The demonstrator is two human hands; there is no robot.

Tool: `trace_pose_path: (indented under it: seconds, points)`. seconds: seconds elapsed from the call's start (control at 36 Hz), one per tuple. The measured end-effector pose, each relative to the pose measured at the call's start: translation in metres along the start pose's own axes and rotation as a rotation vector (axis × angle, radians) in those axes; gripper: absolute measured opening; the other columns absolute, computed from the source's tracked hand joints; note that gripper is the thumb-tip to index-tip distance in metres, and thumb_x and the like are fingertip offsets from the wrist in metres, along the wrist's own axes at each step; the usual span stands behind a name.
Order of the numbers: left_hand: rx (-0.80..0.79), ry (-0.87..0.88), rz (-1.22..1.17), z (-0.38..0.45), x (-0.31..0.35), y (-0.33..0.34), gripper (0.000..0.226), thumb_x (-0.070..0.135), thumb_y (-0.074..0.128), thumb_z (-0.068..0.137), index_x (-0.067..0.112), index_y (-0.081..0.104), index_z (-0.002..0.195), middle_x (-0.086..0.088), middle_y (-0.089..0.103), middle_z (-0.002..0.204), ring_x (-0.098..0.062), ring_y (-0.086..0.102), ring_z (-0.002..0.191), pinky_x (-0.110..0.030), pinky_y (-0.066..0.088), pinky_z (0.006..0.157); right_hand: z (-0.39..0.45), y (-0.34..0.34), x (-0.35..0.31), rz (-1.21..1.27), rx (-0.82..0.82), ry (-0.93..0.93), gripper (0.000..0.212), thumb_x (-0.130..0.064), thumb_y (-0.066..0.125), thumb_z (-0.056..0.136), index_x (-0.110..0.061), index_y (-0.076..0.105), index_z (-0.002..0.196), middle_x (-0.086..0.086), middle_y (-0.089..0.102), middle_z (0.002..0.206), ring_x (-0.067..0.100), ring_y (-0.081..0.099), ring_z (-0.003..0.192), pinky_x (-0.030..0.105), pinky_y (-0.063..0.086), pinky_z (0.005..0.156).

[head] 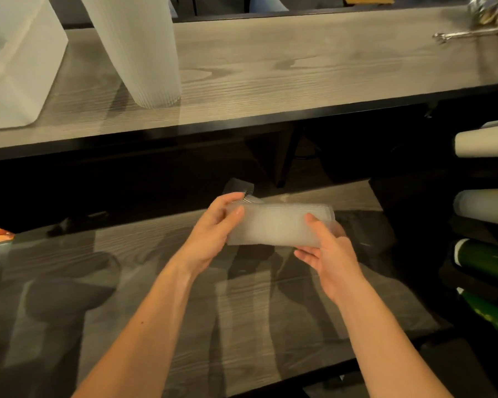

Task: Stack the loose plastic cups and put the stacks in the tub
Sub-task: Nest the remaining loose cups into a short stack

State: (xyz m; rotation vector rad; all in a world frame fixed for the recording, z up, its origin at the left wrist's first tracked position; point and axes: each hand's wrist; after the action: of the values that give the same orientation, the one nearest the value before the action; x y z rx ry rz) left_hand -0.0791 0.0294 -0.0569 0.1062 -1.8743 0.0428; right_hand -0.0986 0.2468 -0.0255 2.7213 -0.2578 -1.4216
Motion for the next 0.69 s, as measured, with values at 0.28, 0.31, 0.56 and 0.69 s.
trace_pose_path:
  seconds: [0.28, 0.31, 0.56, 0.69]
  points:
    - [0.413, -0.078, 0.030, 0.022, -0.019, 0.042, 0.048, 0.063, 0.036, 0.096, 0.035, 0.049, 0.132, 0.005, 0.048, 0.135, -0.015, 0.046, 0.121, -0.022, 0.038, 0.092, 0.009, -0.012, 0.006, 0.071, 0.095, 0.062, 0.052, -0.037, 0.076, 0.090, -0.033, 0.049, 0.134, 0.009, 0.064, 0.124, 0.029, 0.070, 0.107, 0.038, 0.059, 0.083]
    - [0.461, -0.101, 0.156, 0.028, -0.025, 0.043, 0.048, 0.055, 0.050, 0.094, 0.031, 0.044, 0.135, 0.004, 0.044, 0.134, -0.014, 0.043, 0.119, -0.014, 0.036, 0.085, 0.011, -0.013, 0.007, 0.095, 0.132, 0.073, 0.055, -0.037, 0.077, 0.090, -0.032, 0.048, 0.137, 0.009, 0.064, 0.124, 0.029, 0.069, 0.107, 0.038, 0.058, 0.083]
    - [0.441, -0.210, 0.831, 0.054, -0.052, 0.049, 0.027, 0.051, 0.072, 0.077, 0.034, 0.064, 0.096, -0.001, 0.058, 0.118, -0.025, 0.047, 0.117, -0.035, 0.042, 0.096, 0.022, -0.026, 0.012, 0.138, 0.223, 0.102, 0.071, -0.040, 0.080, 0.087, -0.023, 0.047, 0.148, 0.008, 0.066, 0.123, 0.026, 0.069, 0.105, 0.034, 0.058, 0.076]
    - [0.355, -0.199, 0.477, 0.045, -0.070, 0.036, 0.031, 0.064, 0.065, 0.071, 0.034, 0.058, 0.076, 0.001, 0.050, 0.118, -0.020, 0.047, 0.116, -0.040, 0.041, 0.106, 0.027, -0.027, 0.007, 0.175, 0.223, 0.104, 0.063, -0.038, 0.078, 0.090, -0.022, 0.051, 0.144, 0.010, 0.066, 0.124, 0.027, 0.068, 0.107, 0.034, 0.056, 0.076]
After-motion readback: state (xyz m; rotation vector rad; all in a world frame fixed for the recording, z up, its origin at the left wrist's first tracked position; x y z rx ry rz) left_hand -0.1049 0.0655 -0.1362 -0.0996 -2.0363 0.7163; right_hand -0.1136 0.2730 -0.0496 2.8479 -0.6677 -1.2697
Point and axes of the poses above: each hand's wrist, its own z-axis towards the middle knuckle, its own y-axis out of the palm, x = y × z
